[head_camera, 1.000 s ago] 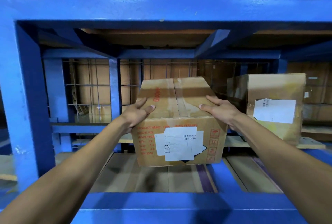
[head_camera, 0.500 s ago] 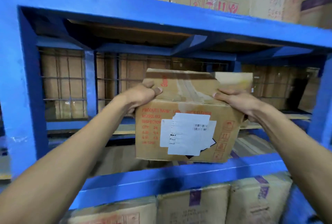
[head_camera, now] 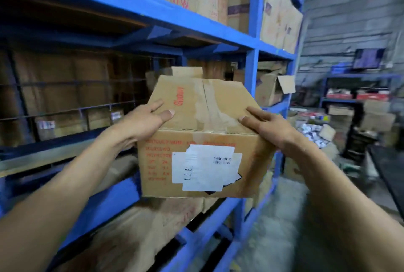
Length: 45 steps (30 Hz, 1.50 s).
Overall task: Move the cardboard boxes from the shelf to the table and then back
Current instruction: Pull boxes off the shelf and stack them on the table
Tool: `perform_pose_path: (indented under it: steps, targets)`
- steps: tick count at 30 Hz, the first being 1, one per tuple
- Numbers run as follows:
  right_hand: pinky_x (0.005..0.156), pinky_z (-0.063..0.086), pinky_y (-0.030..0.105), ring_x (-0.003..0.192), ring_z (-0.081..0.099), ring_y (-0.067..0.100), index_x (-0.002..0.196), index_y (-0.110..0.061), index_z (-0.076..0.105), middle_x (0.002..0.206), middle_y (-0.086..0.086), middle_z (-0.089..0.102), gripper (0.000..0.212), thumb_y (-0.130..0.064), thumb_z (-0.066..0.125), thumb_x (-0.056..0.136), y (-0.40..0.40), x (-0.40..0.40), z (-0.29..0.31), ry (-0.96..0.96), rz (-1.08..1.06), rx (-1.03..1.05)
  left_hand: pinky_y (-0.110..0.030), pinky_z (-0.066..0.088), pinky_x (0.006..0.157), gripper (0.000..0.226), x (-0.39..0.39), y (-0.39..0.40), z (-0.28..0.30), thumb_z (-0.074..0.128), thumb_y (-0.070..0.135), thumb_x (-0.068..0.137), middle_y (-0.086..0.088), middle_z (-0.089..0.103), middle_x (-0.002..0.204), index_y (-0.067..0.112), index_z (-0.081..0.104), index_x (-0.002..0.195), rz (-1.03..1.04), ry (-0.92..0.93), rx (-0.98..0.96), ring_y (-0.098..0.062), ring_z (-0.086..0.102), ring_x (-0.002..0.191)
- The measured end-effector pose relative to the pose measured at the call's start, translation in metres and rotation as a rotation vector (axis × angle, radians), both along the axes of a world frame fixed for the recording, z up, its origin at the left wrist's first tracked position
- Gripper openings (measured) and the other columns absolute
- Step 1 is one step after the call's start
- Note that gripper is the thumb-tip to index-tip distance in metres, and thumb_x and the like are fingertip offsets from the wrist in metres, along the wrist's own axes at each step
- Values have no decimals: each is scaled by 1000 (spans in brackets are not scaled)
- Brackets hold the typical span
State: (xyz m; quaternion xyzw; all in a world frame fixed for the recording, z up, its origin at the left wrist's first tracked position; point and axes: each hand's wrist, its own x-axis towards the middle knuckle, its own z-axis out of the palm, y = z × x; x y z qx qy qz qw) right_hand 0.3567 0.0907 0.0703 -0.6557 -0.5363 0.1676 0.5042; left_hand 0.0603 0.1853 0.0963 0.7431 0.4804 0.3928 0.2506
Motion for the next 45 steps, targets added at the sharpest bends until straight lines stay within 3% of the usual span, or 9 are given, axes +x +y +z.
perform_pose_path:
  steps: [5, 7, 12, 16, 22, 28, 30, 34, 45]
  targets:
    - [103, 40, 27, 121, 53, 10, 142, -38, 51, 143, -10, 52, 79, -68, 70, 71, -81, 20, -31, -19, -223, -68, -27, 44, 98, 66, 54, -18, -40, 65, 54, 87, 16, 49, 140, 41, 40, 147, -256, -52, -78, -11, 55, 117]
    - [97, 41, 25, 115, 54, 10, 145, -36, 48, 139, -8, 53, 73, -61, 69, 80, -113, 28, -42, -21, -321, -98, -30, 41, 105, 63, 81, -21, -57, 66, 53, 87, 17, 48, 144, 44, 42, 145, -360, -61, -107, -10, 52, 123]
    - [104, 45, 43, 124, 54, 24, 145, -44, 44, 144, -3, 52, 75, -68, 65, 78, -186, 55, -74, 4, -596, -169, -33, 39, 110, 63, 163, -37, -89, 69, 48, 87, 16, 46, 145, 43, 44, 144, -616, -35, -178, -10, 53, 125]
    - [94, 51, 40, 124, 54, 27, 146, -45, 42, 146, -2, 50, 75, -70, 63, 79, -242, 76, -85, 28, -807, -192, -25, 33, 107, 65, 241, -62, -96, 68, 52, 86, 18, 45, 139, 40, 45, 145, -789, 34, -141, -7, 47, 127]
    - [105, 43, 41, 130, 51, 25, 149, -40, 39, 148, 1, 50, 74, -68, 58, 84, -324, 106, -89, -25, -1106, -235, -19, 34, 93, 58, 362, -118, -99, 64, 39, 92, 16, 44, 138, 34, 43, 147, -1085, 52, -171, -4, 47, 116]
    - [105, 44, 44, 131, 47, 29, 153, -38, 31, 153, 5, 41, 73, -63, 56, 89, -401, 119, -88, 49, -1348, -297, -16, 31, 97, 62, 467, -191, -115, 64, 39, 92, 13, 39, 145, 27, 42, 148, -1371, 104, -146, -4, 41, 124]
    - [104, 45, 44, 132, 47, 29, 154, -36, 30, 155, 4, 39, 73, -61, 56, 90, -420, 118, -88, 83, -1402, -314, -14, 33, 95, 60, 493, -217, -117, 64, 41, 92, 15, 38, 144, 31, 43, 147, -1459, 137, -155, -5, 41, 125]
    - [107, 43, 49, 134, 46, 29, 154, -35, 28, 157, 3, 37, 74, -64, 54, 90, -449, 123, -92, 124, -1553, -358, -32, 27, 114, 59, 546, -257, -116, 62, 51, 90, 7, 35, 156, 42, 44, 145, -1607, 251, -107, -16, 37, 138]
    - [106, 38, 47, 133, 45, 33, 152, -31, 34, 150, 7, 46, 65, -62, 41, 95, -460, 160, -111, 135, -1914, -529, -24, 43, 97, 56, 662, -334, -121, 63, 44, 93, 5, 49, 145, 35, 46, 145, -1944, 381, -174, -10, 52, 118]
